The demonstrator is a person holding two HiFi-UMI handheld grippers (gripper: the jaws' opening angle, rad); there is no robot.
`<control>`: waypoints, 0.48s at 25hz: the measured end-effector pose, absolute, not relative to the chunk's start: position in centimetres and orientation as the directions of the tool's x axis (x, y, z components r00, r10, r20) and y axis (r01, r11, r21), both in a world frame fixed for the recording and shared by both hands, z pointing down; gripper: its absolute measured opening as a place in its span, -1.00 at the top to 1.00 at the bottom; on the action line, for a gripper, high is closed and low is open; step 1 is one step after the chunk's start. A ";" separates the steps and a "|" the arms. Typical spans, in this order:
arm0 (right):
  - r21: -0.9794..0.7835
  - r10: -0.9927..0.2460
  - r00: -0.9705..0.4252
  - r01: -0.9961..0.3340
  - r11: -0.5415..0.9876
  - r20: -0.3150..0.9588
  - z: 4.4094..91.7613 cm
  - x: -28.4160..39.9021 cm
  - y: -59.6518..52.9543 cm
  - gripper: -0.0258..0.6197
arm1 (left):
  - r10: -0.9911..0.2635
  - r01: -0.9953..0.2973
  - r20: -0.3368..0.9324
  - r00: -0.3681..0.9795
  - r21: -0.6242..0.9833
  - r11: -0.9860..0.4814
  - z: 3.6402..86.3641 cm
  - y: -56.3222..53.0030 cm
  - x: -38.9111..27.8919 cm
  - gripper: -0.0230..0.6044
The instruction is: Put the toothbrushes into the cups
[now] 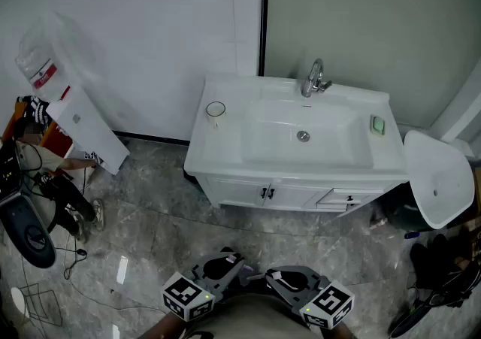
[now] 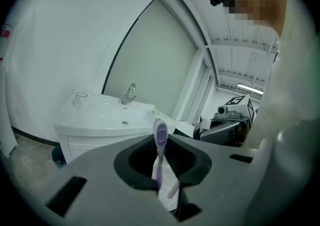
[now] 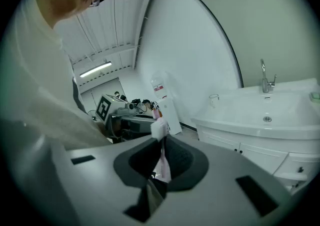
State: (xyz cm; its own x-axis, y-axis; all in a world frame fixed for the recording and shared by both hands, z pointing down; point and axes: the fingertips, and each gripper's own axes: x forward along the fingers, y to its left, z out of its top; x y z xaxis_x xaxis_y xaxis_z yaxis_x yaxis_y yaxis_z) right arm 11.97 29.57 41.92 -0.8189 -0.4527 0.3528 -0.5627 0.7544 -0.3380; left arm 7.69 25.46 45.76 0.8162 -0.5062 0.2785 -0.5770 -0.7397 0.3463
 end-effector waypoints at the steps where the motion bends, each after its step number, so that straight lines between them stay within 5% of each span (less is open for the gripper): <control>1: -0.339 -0.451 -0.818 -0.563 0.753 0.357 42.5 11.8 30.3 0.83 | -0.503 -0.578 0.287 0.815 0.349 -0.738 45.9 26.1 7.3 0.76; 12: -0.352 -0.382 -0.840 -0.516 0.781 0.385 44.2 3.4 32.8 0.82 | -0.543 -0.612 0.285 0.790 0.342 -0.713 45.9 28.1 -2.0 0.76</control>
